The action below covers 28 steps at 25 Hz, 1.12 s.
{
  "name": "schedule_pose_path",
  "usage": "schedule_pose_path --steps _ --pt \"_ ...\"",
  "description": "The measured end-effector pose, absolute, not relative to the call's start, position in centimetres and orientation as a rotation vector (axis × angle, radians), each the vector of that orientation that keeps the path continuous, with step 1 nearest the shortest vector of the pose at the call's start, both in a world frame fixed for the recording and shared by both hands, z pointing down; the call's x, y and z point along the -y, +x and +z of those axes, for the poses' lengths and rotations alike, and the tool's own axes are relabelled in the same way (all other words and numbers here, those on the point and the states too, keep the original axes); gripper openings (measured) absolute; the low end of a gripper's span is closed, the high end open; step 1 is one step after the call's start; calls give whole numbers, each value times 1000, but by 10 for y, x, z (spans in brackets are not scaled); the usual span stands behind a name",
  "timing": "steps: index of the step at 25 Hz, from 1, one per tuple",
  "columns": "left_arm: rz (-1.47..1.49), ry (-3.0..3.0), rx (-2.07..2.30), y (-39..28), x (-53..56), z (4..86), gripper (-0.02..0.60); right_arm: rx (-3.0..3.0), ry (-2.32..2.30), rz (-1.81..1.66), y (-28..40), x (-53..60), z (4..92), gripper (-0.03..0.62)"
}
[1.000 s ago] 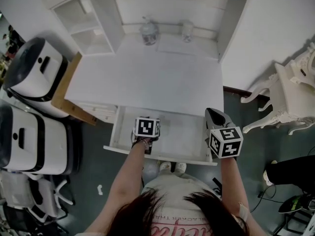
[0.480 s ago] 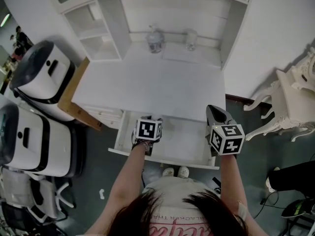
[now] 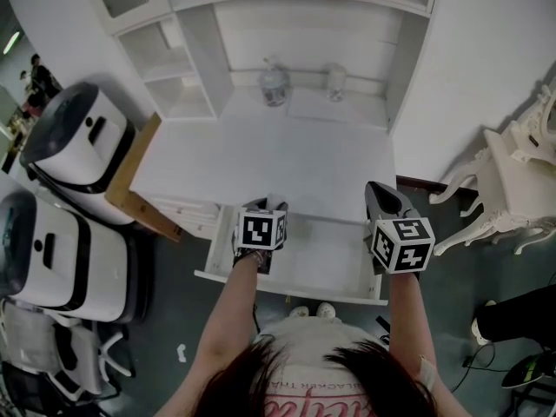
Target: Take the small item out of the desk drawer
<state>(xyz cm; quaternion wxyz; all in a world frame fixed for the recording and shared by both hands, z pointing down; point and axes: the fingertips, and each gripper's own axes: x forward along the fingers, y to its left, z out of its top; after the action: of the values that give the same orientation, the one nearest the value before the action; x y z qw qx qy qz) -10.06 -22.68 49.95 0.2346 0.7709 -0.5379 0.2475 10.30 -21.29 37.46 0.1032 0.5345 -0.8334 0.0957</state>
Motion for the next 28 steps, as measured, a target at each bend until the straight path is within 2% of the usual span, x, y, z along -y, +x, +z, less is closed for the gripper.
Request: schedule_pose_path --steps 28 --pt "282 2451 1770 -96 259 331 192 2524 1665 13 110 227 294 3"
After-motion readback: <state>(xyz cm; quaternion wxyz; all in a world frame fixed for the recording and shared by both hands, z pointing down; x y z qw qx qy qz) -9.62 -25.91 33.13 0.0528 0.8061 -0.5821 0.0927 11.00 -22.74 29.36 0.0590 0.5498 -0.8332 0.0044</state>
